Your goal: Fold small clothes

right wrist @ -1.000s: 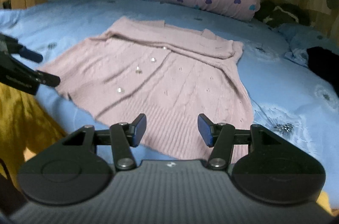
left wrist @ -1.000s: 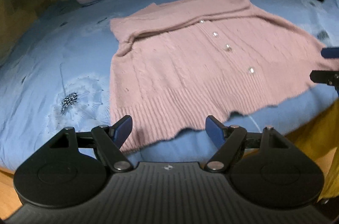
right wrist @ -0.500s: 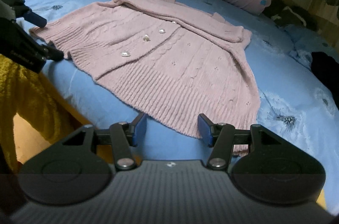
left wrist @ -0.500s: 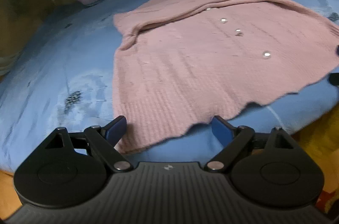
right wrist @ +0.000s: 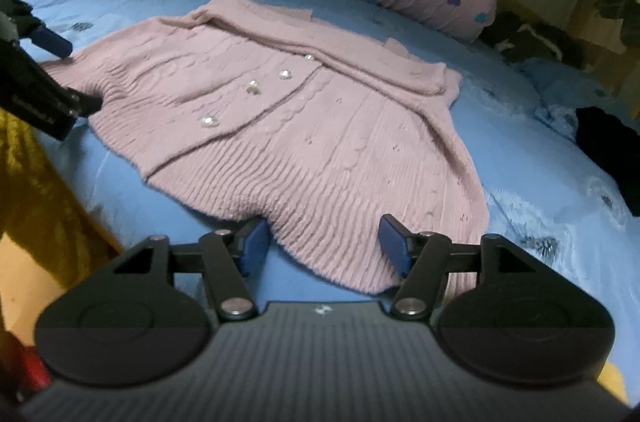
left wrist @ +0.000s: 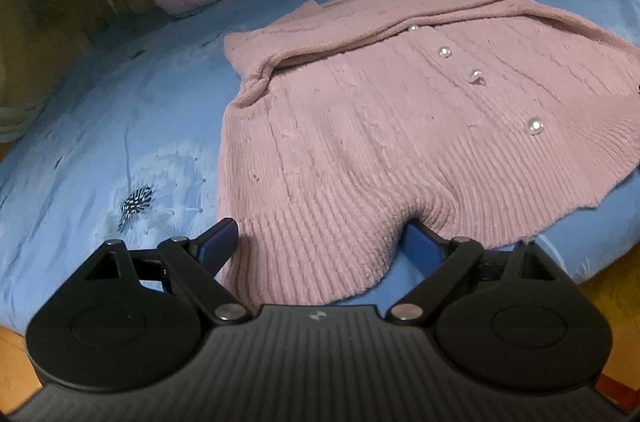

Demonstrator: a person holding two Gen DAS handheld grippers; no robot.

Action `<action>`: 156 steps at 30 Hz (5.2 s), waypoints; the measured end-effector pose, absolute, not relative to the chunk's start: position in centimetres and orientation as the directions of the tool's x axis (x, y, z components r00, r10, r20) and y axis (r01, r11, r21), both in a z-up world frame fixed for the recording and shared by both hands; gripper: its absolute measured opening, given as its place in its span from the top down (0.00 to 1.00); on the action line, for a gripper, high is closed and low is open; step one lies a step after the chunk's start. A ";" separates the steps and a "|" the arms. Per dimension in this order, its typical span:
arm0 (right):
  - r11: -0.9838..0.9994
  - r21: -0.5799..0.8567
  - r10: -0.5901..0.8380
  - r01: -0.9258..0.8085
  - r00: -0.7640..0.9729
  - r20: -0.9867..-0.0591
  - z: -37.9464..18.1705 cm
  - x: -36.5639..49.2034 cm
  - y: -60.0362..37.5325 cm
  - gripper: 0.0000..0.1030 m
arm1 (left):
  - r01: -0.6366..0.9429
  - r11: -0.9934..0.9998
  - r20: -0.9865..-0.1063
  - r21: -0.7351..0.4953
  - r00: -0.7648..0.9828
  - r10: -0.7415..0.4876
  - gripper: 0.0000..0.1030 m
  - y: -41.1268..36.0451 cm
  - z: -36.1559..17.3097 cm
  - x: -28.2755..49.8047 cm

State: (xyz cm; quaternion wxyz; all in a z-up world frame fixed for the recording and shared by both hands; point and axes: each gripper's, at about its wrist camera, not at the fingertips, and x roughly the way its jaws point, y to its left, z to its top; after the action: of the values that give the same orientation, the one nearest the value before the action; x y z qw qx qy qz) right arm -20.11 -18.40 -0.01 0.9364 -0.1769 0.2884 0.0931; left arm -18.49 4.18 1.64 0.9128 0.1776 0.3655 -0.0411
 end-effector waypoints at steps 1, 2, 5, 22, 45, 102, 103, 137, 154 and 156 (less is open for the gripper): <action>0.920 -0.285 0.068 -0.271 0.823 -0.563 -0.1 -20.0 -18.3 0.39 | 0.202 0.934 -0.678 0.295 0.733 0.056 0.11 4.2 1.6 -18.5; 0.919 -0.292 0.063 -0.264 0.831 -0.553 -0.2 -20.0 -18.2 0.39 | 0.200 0.933 -0.673 0.298 0.737 0.056 0.11 4.1 1.6 -18.5; 0.917 -0.308 0.052 -0.253 0.842 -0.537 -0.3 -19.9 -18.0 0.39 | 0.203 0.927 -0.656 0.315 0.753 0.058 0.13 3.9 1.4 -18.6; 0.927 -0.283 0.084 -0.245 0.873 -0.480 0.9 -19.7 -17.9 0.92 | 0.173 0.962 -0.620 0.212 0.785 -0.005 0.87 4.2 3.3 -18.5; 0.917 -0.371 0.064 -0.146 0.972 -0.225 9.2 -10.6 -18.2 0.93 | 0.092 0.966 -0.362 0.242 0.932 0.002 0.88 2.3 13.5 -9.0; 0.918 -0.199 0.199 -0.343 0.831 -0.519 5.8 9.3 -20.7 0.55 | 0.146 0.981 -0.574 0.131 0.818 -0.045 0.35 3.8 8.2 8.8; 0.907 -0.211 0.210 -0.365 0.826 -0.523 5.6 9.0 -20.3 0.49 | 0.162 0.979 -0.585 0.125 0.809 -0.059 0.37 3.6 7.8 8.8; 0.994 -0.110 -0.044 -0.010 0.878 -0.477 4.0 13.6 -27.3 0.91 | -0.166 0.977 -0.551 0.131 0.808 0.211 0.72 12.7 5.9 15.6; 0.875 -0.218 0.238 -0.433 0.774 -0.586 3.7 11.3 -18.5 0.50 | 0.061 0.996 -0.640 0.066 0.769 -0.005 0.57 8.8 2.4 16.2; 0.876 -0.220 0.223 -0.429 0.765 -0.604 3.0 11.8 -18.2 0.50 | -0.004 0.995 -0.618 0.103 0.783 0.067 0.57 9.7 2.4 16.3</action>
State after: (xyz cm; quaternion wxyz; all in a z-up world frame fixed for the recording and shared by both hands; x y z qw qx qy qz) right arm 11.77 -18.18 2.97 0.9230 -0.1751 0.2936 0.1766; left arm 16.29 9.69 2.39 0.9430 0.0479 0.3288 0.0186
